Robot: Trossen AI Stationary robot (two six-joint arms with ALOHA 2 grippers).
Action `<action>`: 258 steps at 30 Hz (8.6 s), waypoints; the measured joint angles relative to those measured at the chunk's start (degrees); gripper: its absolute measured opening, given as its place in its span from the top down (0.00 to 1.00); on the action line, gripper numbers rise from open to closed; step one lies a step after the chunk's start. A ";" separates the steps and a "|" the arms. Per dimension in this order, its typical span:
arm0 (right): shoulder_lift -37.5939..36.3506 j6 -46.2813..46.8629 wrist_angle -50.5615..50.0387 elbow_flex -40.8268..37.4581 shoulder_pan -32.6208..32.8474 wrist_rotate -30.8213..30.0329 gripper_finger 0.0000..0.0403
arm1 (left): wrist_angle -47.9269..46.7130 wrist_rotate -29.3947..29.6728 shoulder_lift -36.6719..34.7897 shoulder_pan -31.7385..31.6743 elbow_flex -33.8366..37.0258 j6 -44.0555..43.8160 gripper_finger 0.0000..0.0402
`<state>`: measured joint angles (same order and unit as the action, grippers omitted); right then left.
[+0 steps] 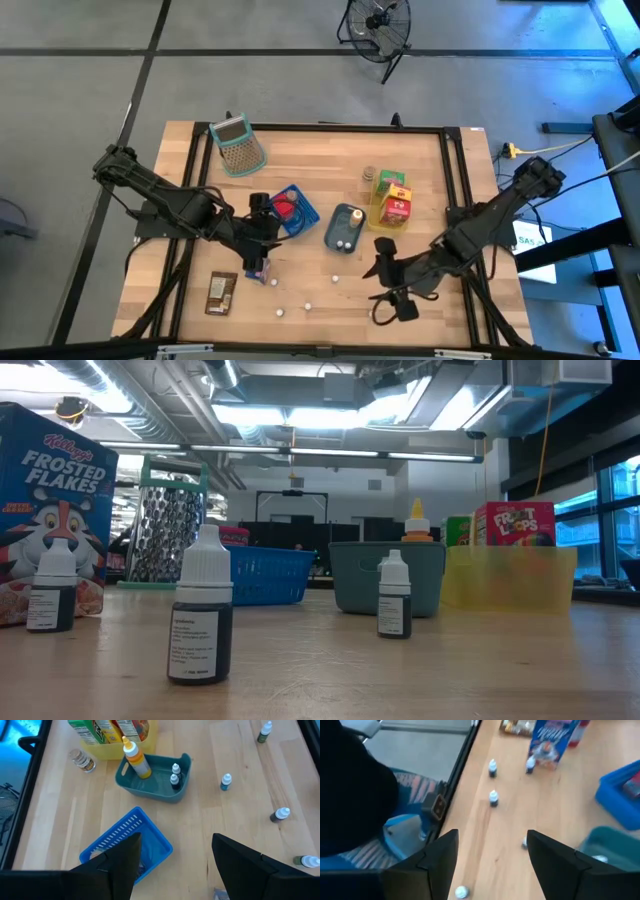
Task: Pick & Place Kitchen Items
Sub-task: Put the green food coloring bottle into the green bin
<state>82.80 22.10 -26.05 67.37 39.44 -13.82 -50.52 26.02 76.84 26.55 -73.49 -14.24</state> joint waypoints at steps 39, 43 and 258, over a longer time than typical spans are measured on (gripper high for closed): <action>20.13 15.12 -1.57 0.31 5.40 6.77 0.41 | 9.62 -3.34 -0.02 0.92 0.00 -1.51 0.40; 20.40 14.42 -1.67 0.31 5.40 6.11 0.41 | 9.62 -3.27 -0.02 1.56 0.00 -1.51 0.40; 41.68 -2.72 -24.43 27.15 -32.30 19.21 0.62 | -18.32 11.41 -0.02 9.90 5.66 -28.52 0.40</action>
<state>124.49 19.37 -50.48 94.52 7.14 5.39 -68.84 37.43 76.82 36.45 -67.83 -42.76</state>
